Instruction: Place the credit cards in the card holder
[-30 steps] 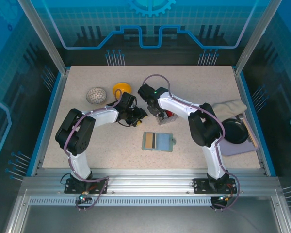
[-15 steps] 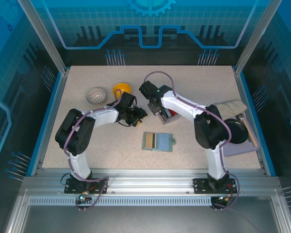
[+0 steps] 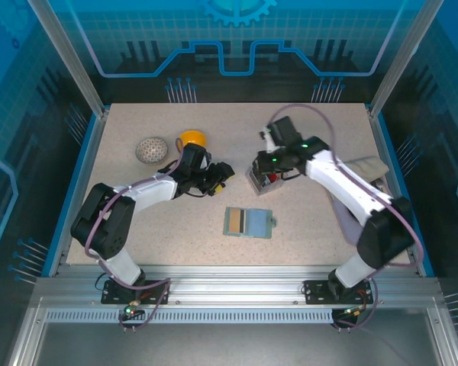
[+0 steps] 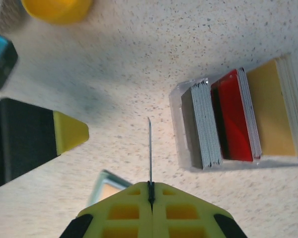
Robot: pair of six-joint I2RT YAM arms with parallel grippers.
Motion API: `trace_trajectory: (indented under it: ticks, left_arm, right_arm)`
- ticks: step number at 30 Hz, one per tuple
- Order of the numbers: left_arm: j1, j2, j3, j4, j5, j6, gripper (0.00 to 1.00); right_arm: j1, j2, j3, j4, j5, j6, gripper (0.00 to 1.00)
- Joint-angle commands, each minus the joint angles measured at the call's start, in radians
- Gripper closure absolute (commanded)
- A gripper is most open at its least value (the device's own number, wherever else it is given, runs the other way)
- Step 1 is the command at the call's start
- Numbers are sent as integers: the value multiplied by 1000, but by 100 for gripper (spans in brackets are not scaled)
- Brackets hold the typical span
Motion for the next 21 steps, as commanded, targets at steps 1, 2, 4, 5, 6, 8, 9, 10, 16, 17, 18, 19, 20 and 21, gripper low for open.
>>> trace_trajectory:
  ticks: [1, 2, 4, 5, 6, 8, 9, 10, 16, 17, 18, 19, 20, 21]
  left_arm:
    - [8, -38, -33, 190, 131, -30, 37]
    - [8, -39, -34, 237, 160, -45, 36]
    - [4, -33, -32, 309, 203, -76, 36]
    - [1, -29, -32, 346, 218, -91, 35]
    - [-4, -25, -26, 367, 232, -96, 35]
    - [-15, -15, -5, 384, 258, -97, 35]
    - [-23, -9, 6, 387, 269, -97, 35]
    - [-31, -7, 11, 393, 274, -97, 36]
    - [-59, -3, 22, 396, 289, -99, 37]
    - [-59, -3, 21, 397, 290, -102, 39]
    - [-60, -2, 20, 406, 290, -105, 42]
    - [-59, -2, 19, 411, 290, -111, 44]
    - [-59, -2, 20, 420, 292, -114, 47]
    - [-60, -1, 21, 424, 295, -116, 54]
  right_arm:
    - [-90, -82, -136, 205, -334, 175, 99]
    - [-112, -105, -171, 237, -370, 206, 99]
    - [-140, -136, -220, 286, -414, 247, 99]
    - [-153, -147, -239, 308, -437, 265, 99]
    - [-165, -155, -260, 333, -460, 287, 99]
    - [-178, -164, -293, 384, -499, 326, 99]
    - [-182, -168, -309, 408, -510, 347, 99]
    - [-184, -172, -321, 431, -524, 364, 99]
    - [-193, -174, -372, 543, -571, 447, 99]
    - [-194, -172, -380, 558, -578, 456, 99]
    - [-194, -169, -381, 563, -582, 463, 99]
    - [-194, -164, -384, 565, -585, 467, 99]
    - [-195, -161, -389, 577, -592, 475, 99]
    - [-196, -160, -397, 595, -601, 485, 98]
